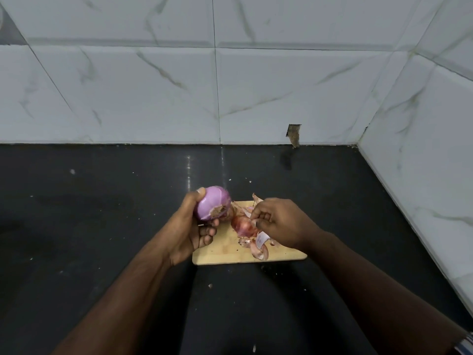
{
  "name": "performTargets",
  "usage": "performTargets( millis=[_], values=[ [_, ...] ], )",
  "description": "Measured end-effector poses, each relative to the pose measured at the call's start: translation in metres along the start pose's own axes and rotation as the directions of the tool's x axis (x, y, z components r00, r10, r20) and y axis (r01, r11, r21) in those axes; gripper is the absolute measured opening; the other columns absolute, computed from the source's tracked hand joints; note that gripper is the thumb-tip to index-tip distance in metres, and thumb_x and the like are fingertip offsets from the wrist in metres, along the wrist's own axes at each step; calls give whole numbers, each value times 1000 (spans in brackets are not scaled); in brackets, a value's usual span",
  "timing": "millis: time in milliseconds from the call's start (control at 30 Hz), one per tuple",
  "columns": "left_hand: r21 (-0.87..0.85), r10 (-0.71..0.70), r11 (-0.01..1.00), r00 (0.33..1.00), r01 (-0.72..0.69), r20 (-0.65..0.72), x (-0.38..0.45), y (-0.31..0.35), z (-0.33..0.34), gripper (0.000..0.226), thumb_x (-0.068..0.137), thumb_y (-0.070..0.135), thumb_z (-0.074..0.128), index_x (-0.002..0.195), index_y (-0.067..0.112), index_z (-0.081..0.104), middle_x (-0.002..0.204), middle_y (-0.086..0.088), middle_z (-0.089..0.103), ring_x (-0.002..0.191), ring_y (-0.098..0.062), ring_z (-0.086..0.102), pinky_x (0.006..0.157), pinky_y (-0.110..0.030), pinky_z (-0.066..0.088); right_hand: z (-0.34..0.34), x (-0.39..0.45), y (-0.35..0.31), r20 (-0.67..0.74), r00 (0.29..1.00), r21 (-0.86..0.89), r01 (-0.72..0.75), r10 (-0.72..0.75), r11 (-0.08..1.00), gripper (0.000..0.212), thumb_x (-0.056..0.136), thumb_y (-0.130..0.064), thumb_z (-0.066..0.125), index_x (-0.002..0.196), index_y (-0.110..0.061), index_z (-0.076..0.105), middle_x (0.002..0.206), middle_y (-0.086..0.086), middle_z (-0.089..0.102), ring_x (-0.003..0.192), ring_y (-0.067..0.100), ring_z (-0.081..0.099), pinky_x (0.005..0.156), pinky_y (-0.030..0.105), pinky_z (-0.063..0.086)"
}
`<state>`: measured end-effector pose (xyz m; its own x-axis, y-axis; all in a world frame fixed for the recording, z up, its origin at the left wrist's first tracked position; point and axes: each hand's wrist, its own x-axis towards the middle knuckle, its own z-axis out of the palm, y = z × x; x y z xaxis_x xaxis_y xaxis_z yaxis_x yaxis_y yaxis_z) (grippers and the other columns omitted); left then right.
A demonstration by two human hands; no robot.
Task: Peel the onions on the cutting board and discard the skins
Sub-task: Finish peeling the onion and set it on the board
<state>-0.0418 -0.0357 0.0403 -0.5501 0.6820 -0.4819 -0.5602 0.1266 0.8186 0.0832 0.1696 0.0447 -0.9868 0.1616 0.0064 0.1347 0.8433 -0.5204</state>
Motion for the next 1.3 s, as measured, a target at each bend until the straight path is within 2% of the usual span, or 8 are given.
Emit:
performTargets(
  millis=[100, 167, 233, 333, 433, 567, 800, 1300],
  values=[
    [8, 13, 1000, 999, -14, 52, -2, -4, 0, 62, 79, 39, 67, 135, 15, 57, 92, -10, 69, 69, -18, 64, 60, -26, 57, -2, 4, -1, -15, 998, 69, -59, 60, 996, 32, 85, -11, 69, 115, -19, 74, 114, -3, 70, 92, 4, 61, 74, 10, 44],
    [14, 38, 999, 995, -39, 92, -3, -6, 1, 59, 76, 19, 70, 134, 24, 61, 102, -11, 72, 73, -20, 66, 63, -27, 60, -8, 5, -10, -70, 991, 293, -92, 117, 952, 38, 85, -17, 72, 122, -23, 70, 113, -5, 72, 91, 3, 67, 78, 18, 52],
    [26, 55, 998, 994, -57, 94, -4, -5, 3, 60, 76, 4, 70, 131, 28, 64, 110, -11, 73, 74, -21, 69, 65, -28, 61, -15, 6, -24, -13, 993, 470, -96, 115, 878, 50, 85, -22, 75, 133, -24, 61, 121, -8, 68, 91, 5, 71, 81, 27, 58],
    [42, 85, 995, 991, -90, 108, -6, -4, 6, 63, 86, -11, 65, 133, 31, 63, 124, -11, 69, 85, -22, 74, 73, -32, 63, -16, 8, -37, 119, 991, 466, -104, 54, 879, 65, 83, -19, 77, 142, -23, 50, 126, -13, 59, 89, 8, 72, 72, 22, 59],
    [54, 129, 989, 985, -136, 115, -9, -4, 9, 68, 76, 2, 80, 133, 34, 63, 129, -5, 67, 100, -24, 74, 80, -36, 63, -14, 8, -39, 100, 993, 439, -105, 68, 892, 66, 79, -15, 78, 139, -22, 53, 126, -9, 62, 90, 8, 71, 71, 19, 59],
    [130, 176, 974, 981, -186, 84, -8, -5, 10, 82, 58, 19, 92, 132, 37, 63, 134, -1, 63, 111, -24, 71, 79, -36, 63, -12, 6, -45, 25, 999, 329, -43, 37, 943, 65, 76, -27, 81, 135, -24, 55, 120, -13, 60, 97, 2, 63, 76, 13, 53],
    [151, 231, 958, 967, -246, 111, -8, -5, 11, 76, 63, 15, 88, 133, 30, 62, 131, -5, 64, 109, -23, 71, 78, -35, 61, -5, 5, -50, -52, 997, 208, -48, 60, 977, 63, 72, -30, 79, 130, -25, 55, 120, -8, 58, 102, 8, 59, 86, 30, 57],
    [132, 253, 954, 959, -269, 128, -6, -8, 15, 69, 69, 11, 83, 132, 32, 64, 132, 0, 64, 112, -25, 70, 76, -34, 61, 3, 6, -48, -111, 990, 208, -65, 90, 976, 52, 74, -18, 79, 119, -26, 54, 115, -10, 54, 103, 8, 55, 81, 19, 51]
  ],
)
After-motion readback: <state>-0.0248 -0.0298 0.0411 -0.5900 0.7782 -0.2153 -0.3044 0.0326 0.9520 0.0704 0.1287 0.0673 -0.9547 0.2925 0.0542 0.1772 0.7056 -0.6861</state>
